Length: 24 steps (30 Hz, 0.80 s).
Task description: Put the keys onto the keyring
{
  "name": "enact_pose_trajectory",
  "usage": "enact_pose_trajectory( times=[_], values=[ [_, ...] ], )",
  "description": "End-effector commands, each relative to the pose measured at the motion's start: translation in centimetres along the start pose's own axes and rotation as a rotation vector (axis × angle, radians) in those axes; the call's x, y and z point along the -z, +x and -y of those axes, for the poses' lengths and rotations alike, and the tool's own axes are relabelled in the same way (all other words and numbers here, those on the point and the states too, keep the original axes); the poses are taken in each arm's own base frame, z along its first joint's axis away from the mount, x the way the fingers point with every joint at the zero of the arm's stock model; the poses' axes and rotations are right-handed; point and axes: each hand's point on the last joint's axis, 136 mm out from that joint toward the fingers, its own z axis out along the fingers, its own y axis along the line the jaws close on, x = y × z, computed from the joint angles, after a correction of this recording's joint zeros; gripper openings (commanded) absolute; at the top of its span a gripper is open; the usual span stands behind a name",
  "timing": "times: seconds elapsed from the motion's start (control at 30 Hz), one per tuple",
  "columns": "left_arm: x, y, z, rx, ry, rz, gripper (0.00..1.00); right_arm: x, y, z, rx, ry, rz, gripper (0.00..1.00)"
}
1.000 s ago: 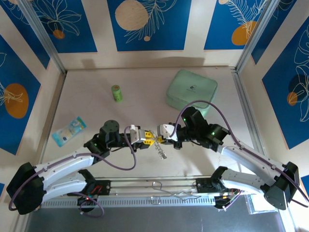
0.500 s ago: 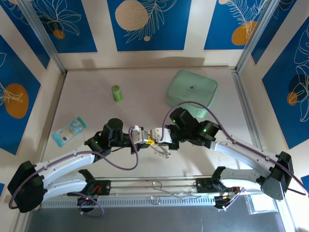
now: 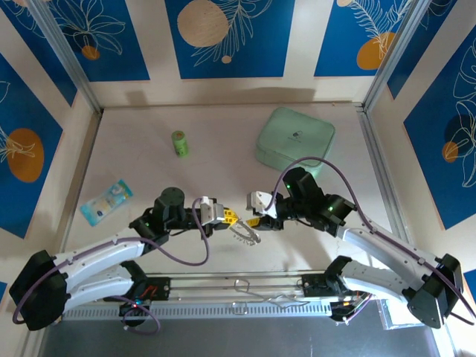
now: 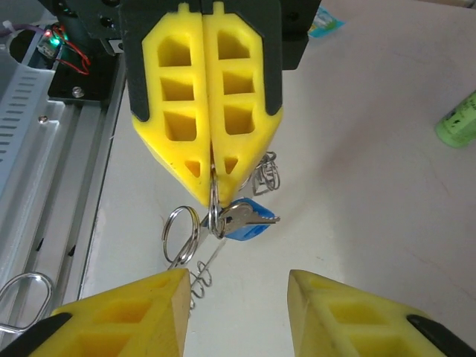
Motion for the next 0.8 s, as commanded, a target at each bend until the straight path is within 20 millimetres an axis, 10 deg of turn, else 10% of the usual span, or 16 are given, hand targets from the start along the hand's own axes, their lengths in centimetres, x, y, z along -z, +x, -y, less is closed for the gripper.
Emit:
enact_pose_trajectory(
  times=[0.0,0.63,0.77],
  values=[
    [0.1,-2.7,0.7,-0.034,0.037,0.123,0.00,-0.5,-1.1,-0.6,0.007,-0.039,0.056,0.41],
    [-0.7,-1.8,0.6,-0.019,0.048,0.122,0.00,-1.2,-1.6,-1.2,0.029,-0.071,0.086,0.21],
    [-1.0,-1.2,0.2,-0.020,0.037,0.107,0.00,-1.7,-1.5,-1.1,0.018,-0.079,0.085,0.04]
  ],
)
